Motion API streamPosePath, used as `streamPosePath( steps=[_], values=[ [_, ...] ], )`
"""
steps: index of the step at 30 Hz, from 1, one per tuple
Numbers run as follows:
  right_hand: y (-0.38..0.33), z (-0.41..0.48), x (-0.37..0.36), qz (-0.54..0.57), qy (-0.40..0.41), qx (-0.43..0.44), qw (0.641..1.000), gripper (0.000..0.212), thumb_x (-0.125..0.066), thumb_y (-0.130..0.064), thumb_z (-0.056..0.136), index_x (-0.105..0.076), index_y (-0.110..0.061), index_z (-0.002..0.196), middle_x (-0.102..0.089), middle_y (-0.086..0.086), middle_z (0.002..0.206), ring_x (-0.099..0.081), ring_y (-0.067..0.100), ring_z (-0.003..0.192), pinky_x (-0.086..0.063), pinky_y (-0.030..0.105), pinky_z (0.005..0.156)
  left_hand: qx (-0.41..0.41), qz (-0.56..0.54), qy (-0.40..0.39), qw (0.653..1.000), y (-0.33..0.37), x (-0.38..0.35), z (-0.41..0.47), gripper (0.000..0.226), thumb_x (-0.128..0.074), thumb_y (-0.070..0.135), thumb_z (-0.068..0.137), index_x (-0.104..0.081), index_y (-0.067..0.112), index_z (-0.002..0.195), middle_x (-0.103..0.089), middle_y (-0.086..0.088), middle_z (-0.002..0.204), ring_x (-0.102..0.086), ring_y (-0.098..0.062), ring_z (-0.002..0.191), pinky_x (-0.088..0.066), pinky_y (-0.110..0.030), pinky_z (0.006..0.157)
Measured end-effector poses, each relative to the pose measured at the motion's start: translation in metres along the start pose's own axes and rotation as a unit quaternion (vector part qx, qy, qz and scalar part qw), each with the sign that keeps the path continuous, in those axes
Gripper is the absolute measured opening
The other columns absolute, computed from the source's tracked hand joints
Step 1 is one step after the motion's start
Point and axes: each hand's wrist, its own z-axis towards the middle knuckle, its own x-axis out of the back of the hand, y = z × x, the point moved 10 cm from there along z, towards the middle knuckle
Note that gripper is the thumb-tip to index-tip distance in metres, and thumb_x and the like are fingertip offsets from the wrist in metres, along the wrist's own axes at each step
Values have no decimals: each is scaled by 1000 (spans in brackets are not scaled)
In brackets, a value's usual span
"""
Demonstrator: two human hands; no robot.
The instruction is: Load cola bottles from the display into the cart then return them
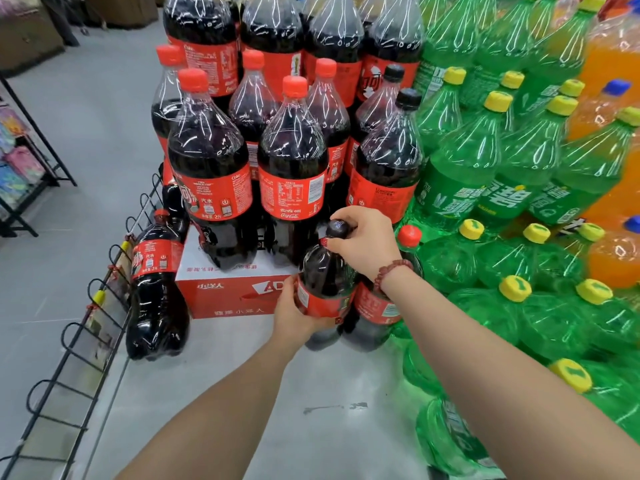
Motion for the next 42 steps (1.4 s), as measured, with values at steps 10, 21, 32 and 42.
streamPosePath(
  steps=[10,21,32,42],
  values=[
    [14,-1,-6,29,-12,-29,999,24,-79,-13,71,-65,-18,90,-66,-3,84,-59,11,72,-53,29,75,23,53,-20,998,-5,-1,7,113,-100,24,38,-40,29,134,-60,9,125,-57,-13,118,-52,-38,98],
    [29,-34,-12,140,25,-100,985,47,-75,-11,76,-63,-16,121,-67,-4,92,-58,5,62,-48,18,71,18,17,-1,1000,-10,-6,-4,116,-98,22,42,-37,26,141,-56,6,133,-58,-15,120,-52,-39,99],
    [67,-125,5,181,-3,-131,975,35,-75,-5,76,-66,-10,109,-65,1,96,-55,1,69,-47,20,73,41,-81,93,991,-1,6,-109,40,-75,-8,76,-56,11,105,-60,-3,112,-56,-10,105,-42,-38,101],
    [119,-279,105,220,44,-143,964,25,-77,-11,77,-65,-22,97,-66,-4,91,-59,12,88,-54,32,78,-35,-134,19,990,50,-104,-231,34,-72,-9,78,-61,17,98,-65,-6,100,-62,-17,96,-50,-28,90]
  ],
)
